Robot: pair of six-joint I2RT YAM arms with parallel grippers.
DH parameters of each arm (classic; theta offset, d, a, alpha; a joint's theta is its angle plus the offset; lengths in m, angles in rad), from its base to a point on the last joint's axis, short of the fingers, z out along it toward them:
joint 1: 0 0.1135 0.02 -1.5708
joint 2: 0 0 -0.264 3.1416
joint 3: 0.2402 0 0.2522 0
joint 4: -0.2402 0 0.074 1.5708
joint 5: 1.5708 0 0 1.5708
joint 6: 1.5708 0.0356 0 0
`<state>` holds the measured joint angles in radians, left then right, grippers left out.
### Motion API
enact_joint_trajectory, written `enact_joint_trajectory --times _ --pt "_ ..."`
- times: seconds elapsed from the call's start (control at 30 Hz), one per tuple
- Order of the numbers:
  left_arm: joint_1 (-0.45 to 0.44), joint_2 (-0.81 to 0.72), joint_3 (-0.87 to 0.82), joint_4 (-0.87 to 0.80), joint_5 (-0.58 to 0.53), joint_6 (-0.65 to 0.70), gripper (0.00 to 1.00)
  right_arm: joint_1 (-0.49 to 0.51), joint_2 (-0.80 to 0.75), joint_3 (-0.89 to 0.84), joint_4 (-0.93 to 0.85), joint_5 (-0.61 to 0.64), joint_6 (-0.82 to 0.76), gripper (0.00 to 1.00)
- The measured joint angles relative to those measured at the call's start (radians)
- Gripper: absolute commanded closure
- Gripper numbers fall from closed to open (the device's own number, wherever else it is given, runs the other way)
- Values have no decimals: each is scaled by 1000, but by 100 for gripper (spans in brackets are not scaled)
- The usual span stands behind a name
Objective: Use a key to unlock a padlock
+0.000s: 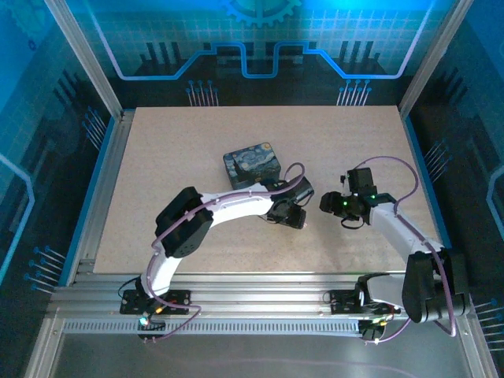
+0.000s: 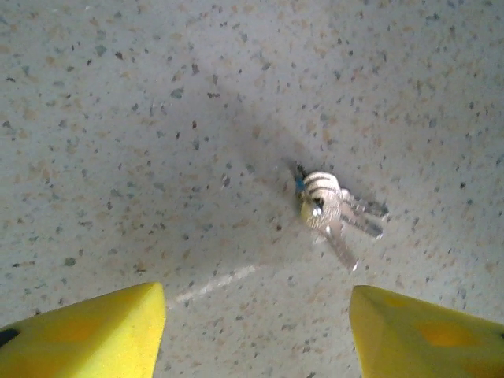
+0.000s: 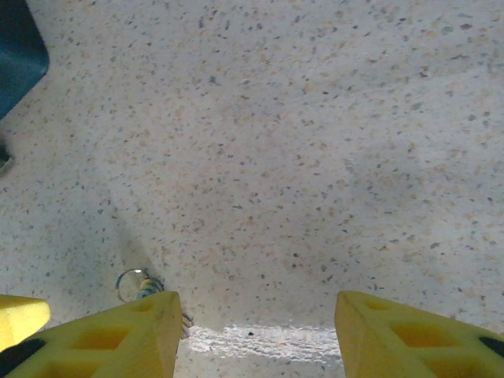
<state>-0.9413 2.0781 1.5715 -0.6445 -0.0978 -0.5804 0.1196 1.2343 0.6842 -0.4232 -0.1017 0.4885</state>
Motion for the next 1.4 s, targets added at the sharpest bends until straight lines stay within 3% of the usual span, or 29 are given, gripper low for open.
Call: enact_joint_trajectory --times 0.17,0.4,0.53,0.77,1.4 --pt "23 -130 -127 7 13 6 32 48 36 0 -1 -51 -27 49" --pt "120 -328 -353 49 13 6 32 251 180 8 33 -74 -37 50" --pt "164 -420 -468 64 7 5 33 314 243 24 42 -59 -36 50" --pt "229 -475 -547 112 6 3 34 340 280 82 42 -20 -33 57" --pt "231 -501 -563 155 4 3 35 373 384 208 -7 92 -45 66"
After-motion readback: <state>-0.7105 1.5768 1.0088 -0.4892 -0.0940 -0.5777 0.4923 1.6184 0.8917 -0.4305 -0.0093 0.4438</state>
